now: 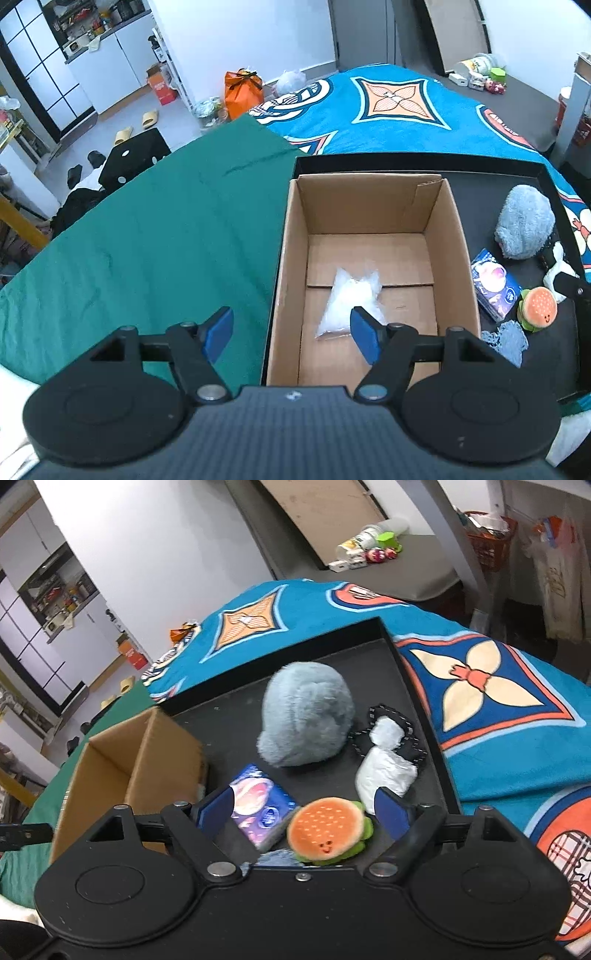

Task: Organize soft objects
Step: 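Move the right gripper to the white wrapped bundle and grasp it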

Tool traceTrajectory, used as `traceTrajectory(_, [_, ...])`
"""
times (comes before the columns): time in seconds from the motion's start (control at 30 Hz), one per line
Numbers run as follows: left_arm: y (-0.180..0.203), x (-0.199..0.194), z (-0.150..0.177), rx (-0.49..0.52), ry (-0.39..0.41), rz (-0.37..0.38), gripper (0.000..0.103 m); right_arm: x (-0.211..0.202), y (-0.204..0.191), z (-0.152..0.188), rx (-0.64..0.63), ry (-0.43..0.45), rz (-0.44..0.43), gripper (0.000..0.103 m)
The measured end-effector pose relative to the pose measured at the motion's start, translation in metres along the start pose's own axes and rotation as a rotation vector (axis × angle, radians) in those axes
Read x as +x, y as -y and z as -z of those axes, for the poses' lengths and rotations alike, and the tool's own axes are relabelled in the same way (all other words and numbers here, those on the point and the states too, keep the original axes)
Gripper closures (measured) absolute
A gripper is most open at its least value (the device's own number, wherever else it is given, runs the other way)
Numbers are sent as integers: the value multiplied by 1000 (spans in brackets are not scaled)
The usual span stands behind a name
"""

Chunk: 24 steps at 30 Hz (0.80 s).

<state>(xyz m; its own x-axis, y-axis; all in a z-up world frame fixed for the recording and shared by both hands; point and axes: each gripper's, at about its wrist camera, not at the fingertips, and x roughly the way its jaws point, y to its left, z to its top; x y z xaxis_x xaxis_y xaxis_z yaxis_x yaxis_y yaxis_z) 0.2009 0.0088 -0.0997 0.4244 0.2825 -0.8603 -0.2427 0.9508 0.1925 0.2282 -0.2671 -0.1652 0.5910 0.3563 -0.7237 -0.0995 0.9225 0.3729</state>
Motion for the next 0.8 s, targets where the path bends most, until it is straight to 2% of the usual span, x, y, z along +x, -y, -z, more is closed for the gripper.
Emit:
traceTrajectory(0.07, [0, 0, -2, -3, 4, -6, 20, 4, 6, 1, 15, -3, 7, 20])
traceTrajectory(0.13, [0, -1, -4, -8, 10, -8, 16, 7, 12, 3, 30, 0, 21, 21])
traceTrajectory(0.33, [3, 2, -9, -15, -20, -12, 15, 14, 25, 3, 61, 17, 54, 22])
traceTrajectory(0.47, [8, 5, -10, 11, -16, -30, 14, 23, 36, 3, 99, 10, 65, 31])
traceTrajectory(0.63, [12, 11, -9, 20, -28, -22, 14, 37, 39, 2, 104, -8, 86, 33])
traceTrajectory(0.67, [14, 12, -8, 31, -26, -17, 14, 40, 39, 3, 102, -6, 90, 36])
traceTrajectory(0.73, [16, 12, -8, 41, -14, -23, 14, 44, 39, 3, 104, -12, 92, 54])
traceTrajectory(0.77, [16, 11, -8, 36, -9, -22, 14, 46, 39, 3, 107, -18, 88, 72])
traceTrajectory(0.8, [15, 10, -8, 28, -9, -15, 14, 46, 40, 3, 111, -22, 84, 71])
